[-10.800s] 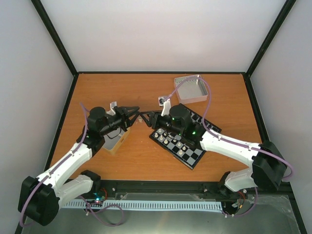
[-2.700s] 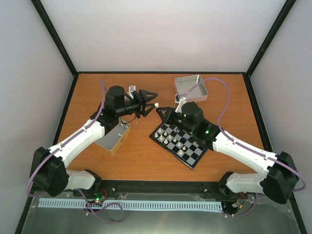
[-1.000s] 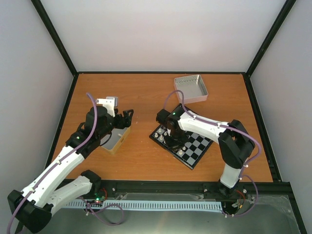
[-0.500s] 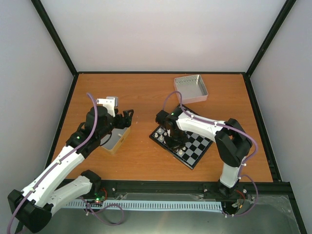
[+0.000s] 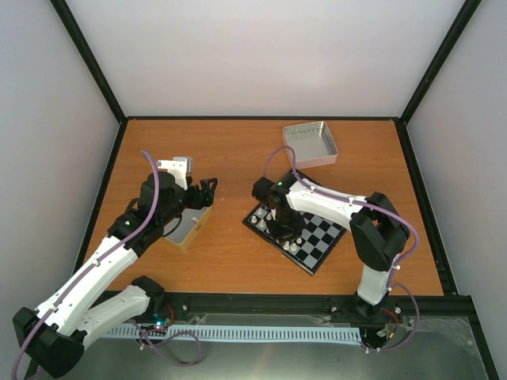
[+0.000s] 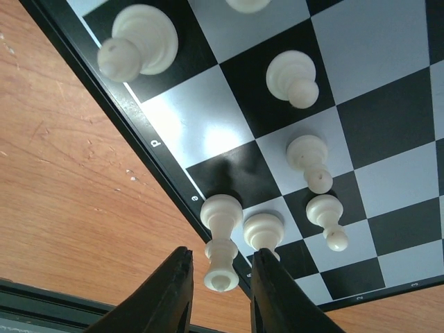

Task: Set up the chess pieces on the board
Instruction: Place the chess piece on the chessboard.

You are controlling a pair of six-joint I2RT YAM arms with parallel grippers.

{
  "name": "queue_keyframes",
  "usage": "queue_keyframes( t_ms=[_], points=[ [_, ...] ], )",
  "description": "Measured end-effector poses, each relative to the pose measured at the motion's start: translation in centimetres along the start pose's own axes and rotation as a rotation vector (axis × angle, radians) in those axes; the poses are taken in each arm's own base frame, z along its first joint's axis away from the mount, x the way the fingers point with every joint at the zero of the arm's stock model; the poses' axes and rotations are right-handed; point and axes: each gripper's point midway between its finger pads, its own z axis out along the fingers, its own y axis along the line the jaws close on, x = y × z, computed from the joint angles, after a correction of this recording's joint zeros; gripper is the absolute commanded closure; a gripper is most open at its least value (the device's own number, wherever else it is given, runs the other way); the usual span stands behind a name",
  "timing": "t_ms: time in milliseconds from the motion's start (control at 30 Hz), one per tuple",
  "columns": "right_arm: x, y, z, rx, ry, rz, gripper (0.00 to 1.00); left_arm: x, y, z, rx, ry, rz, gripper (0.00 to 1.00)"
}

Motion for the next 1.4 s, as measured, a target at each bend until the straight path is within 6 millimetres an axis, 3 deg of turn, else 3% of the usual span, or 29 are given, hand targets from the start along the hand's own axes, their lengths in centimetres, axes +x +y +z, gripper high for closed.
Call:
queue_keyframes(
  t_ms=[500, 833, 1400],
  points=[
    [0.0, 0.1, 0.4, -0.005, -0.001, 0.001, 0.75, 0.0, 0.0, 0.0, -0.003, -0.002, 0.0, 0.13],
    [0.2, 0.0, 0.8, -0.009, 0.005, 0.008, 0.9, 0.0, 0.1, 0.0, -0.004, -0.001, 0.0, 0.13],
    [-0.6, -0.3, 0.2, 0.004, -0.056, 0.022, 0.88, 0.1, 0.2, 0.1, -0.01, 0.003, 0.0, 0.13]
  ],
)
